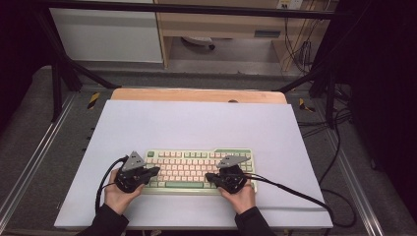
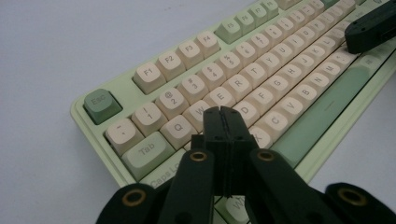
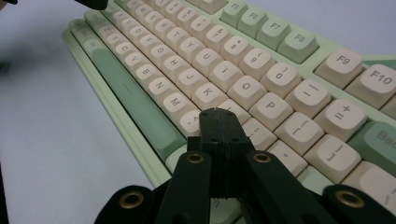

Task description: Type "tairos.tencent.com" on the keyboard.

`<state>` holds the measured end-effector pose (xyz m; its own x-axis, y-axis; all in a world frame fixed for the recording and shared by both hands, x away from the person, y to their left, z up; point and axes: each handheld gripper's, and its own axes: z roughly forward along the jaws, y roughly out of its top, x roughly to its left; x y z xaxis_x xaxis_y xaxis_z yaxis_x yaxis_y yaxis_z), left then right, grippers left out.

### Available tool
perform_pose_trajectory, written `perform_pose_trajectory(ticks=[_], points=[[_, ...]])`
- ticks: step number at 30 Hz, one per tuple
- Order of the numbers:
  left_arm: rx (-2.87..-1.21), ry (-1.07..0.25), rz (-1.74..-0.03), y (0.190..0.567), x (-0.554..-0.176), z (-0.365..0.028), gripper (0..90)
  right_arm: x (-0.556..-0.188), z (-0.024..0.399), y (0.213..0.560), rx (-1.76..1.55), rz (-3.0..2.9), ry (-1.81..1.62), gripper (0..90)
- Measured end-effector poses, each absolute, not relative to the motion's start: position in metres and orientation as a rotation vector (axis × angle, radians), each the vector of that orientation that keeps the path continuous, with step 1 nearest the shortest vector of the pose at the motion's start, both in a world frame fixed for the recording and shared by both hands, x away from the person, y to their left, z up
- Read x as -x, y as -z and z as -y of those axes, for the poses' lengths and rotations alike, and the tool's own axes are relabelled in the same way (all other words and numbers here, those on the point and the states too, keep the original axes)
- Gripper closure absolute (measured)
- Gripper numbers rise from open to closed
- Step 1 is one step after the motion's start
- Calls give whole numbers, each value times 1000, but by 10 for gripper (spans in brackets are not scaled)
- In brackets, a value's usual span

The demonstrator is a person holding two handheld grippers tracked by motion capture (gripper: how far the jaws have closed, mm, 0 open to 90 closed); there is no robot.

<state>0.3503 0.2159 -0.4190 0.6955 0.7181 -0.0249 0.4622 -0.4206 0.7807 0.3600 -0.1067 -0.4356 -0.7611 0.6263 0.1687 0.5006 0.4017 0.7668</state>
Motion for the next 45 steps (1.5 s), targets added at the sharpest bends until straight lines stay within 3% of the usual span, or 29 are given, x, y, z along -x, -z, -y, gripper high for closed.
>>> perform_pose_trajectory(ticks=[12, 45], points=[[-2084, -400, -889, 415, -349, -213, 900, -359, 116, 421, -995, -2455, -1313, 900], [-2126, -399, -853, 414, -367, -163, 900, -356, 132, 421, -1016, -2442, -1292, 900]])
